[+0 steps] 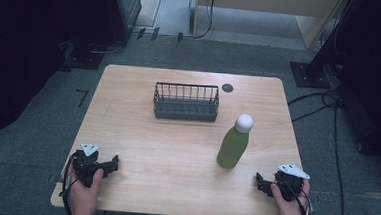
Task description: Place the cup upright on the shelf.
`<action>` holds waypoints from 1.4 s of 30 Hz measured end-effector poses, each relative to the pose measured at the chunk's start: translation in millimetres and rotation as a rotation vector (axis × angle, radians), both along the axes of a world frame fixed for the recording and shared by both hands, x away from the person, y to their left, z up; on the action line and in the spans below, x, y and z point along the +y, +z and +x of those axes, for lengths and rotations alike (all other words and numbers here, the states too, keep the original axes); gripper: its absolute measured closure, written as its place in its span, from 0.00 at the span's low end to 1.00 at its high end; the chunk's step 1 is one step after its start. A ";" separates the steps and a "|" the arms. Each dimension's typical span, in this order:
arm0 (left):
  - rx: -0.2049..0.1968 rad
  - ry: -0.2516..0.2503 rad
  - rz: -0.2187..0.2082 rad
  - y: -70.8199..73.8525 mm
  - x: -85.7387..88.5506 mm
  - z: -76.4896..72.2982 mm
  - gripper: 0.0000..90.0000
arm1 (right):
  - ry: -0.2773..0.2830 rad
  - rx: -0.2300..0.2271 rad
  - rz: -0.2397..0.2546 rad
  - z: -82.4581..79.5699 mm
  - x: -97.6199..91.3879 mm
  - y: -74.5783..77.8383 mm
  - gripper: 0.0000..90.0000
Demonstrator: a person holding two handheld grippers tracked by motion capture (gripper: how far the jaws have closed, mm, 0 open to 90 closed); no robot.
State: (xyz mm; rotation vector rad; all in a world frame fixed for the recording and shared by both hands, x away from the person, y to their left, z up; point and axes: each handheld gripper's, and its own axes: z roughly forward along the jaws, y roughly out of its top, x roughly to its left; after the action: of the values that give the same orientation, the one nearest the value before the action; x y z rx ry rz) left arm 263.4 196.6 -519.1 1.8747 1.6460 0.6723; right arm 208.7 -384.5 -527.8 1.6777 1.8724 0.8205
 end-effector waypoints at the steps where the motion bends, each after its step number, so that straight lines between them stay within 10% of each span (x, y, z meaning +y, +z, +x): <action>1: 0.000 0.000 0.000 0.0 0.0 0.0 0.00 | 0.002 -0.002 0.002 -0.1 -0.5 0.0 0.00; 14: 0.000 0.001 0.000 0.0 -0.1 0.0 0.00 | 0.030 -0.064 0.079 -7.6 6.1 15.9 0.03; 26: 0.000 0.000 0.000 0.0 0.0 0.0 0.00 | 0.195 -0.160 0.142 -6.7 48.1 38.9 0.08; 42: 0.000 0.000 0.000 0.0 0.0 0.0 0.00 | 0.245 -0.280 0.204 7.9 83.9 46.7 0.14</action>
State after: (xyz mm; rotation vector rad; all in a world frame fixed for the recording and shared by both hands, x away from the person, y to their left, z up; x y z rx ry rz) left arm 263.4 196.7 -519.0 1.8749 1.6458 0.6722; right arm 216.6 -300.5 -481.2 1.3726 1.8668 1.3121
